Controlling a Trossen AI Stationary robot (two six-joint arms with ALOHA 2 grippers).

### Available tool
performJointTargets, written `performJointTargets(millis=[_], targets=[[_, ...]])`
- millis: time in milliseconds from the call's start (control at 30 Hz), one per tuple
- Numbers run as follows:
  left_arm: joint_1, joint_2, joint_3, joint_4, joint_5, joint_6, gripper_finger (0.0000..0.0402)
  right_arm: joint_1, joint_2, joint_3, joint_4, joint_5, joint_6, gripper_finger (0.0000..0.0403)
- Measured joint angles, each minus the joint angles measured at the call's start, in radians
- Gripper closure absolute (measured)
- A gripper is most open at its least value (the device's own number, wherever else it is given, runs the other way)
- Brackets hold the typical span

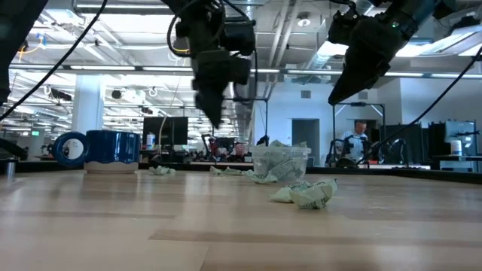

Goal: Pick and place items into bin
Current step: Put the gray stevia packet into the transparent bin

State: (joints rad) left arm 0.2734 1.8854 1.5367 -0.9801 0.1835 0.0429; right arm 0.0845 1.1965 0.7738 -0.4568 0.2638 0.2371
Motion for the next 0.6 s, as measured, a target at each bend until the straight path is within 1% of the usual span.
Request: performJointTargets(millis=[100, 200, 233, 300, 367, 400, 533, 600], targets=[[0.031, 0.000, 0.016, -0.148, -0.073, 0.001, 0.0262, 0.000, 0.000, 0.000, 0.000, 0.000, 0.000, 0.0294], [0.096, -0.001, -0.011, -0.216, -0.095, -0.020, 0.0264, 0.000, 0.000, 0.000, 0.000, 0.000, 0.000, 0.0294], [0.121, -0.001, -0.029, -0.218, -0.089, -0.032, 0.0264, 0.000, 0.000, 0.000, 0.000, 0.000, 0.000, 0.0294], [0.165, -0.001, -0.064, -0.217, -0.030, -0.033, 0.0264, 0.000, 0.000, 0.000, 0.000, 0.000, 0.000, 0.0294], [0.197, -0.001, -0.090, -0.215, 0.016, 0.009, 0.0264, 0.000, 0.000, 0.000, 0.000, 0.000, -0.005, 0.0294], [0.207, -0.001, -0.106, -0.211, 0.011, 0.040, 0.0264, 0.000, 0.000, 0.000, 0.000, 0.000, -0.006, 0.0294], [0.222, -0.001, -0.165, -0.211, -0.100, 0.151, 0.0264, 0.000, 0.000, 0.000, 0.000, 0.000, -0.007, 0.0294], [0.220, -0.001, -0.187, -0.205, -0.120, 0.185, 0.0264, 0.000, 0.000, 0.000, 0.000, 0.000, -0.008, 0.0294]])
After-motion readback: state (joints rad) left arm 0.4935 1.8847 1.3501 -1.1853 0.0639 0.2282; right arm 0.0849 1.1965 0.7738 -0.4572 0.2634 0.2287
